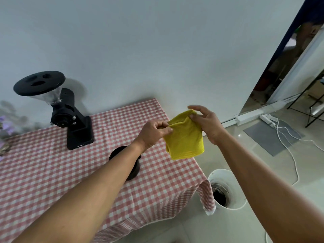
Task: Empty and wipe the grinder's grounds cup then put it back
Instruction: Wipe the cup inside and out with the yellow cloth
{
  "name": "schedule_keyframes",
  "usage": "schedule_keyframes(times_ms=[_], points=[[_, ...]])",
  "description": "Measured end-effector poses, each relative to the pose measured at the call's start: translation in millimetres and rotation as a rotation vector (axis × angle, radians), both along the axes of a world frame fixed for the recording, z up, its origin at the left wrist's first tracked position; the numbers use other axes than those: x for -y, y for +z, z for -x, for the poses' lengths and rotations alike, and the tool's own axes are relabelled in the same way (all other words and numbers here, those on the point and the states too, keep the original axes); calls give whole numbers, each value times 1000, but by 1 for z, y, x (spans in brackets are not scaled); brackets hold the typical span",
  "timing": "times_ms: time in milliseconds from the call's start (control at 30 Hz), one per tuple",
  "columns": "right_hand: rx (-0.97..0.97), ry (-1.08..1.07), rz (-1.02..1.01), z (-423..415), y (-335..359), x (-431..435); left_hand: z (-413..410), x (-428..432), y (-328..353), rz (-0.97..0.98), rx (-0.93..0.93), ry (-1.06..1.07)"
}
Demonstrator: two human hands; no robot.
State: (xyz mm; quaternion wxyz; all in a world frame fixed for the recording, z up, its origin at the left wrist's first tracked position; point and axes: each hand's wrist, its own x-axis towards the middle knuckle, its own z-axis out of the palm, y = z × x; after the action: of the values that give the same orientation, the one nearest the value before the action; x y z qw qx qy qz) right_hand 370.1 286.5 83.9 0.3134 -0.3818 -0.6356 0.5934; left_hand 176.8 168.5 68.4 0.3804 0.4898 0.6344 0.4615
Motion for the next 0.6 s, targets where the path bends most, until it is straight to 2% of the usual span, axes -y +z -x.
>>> schedule_keyframes(times_ms=[133, 233, 433, 500, 600], points=[[86, 54, -180, -7, -7, -3, 12, -2, 3, 12, 5, 79], [202, 160, -301, -8, -9, -2, 22, -6, 9, 24, -128, 59], [630, 270, -588, -6, -10, -4, 34, -16, 18, 43, -407, -8], [783, 325, -767, -1, -9, -1, 34, -17, 17, 51, -463, -50], [890, 405, -983, 0, -13, 2, 35, -15, 11, 70, -528, -70]])
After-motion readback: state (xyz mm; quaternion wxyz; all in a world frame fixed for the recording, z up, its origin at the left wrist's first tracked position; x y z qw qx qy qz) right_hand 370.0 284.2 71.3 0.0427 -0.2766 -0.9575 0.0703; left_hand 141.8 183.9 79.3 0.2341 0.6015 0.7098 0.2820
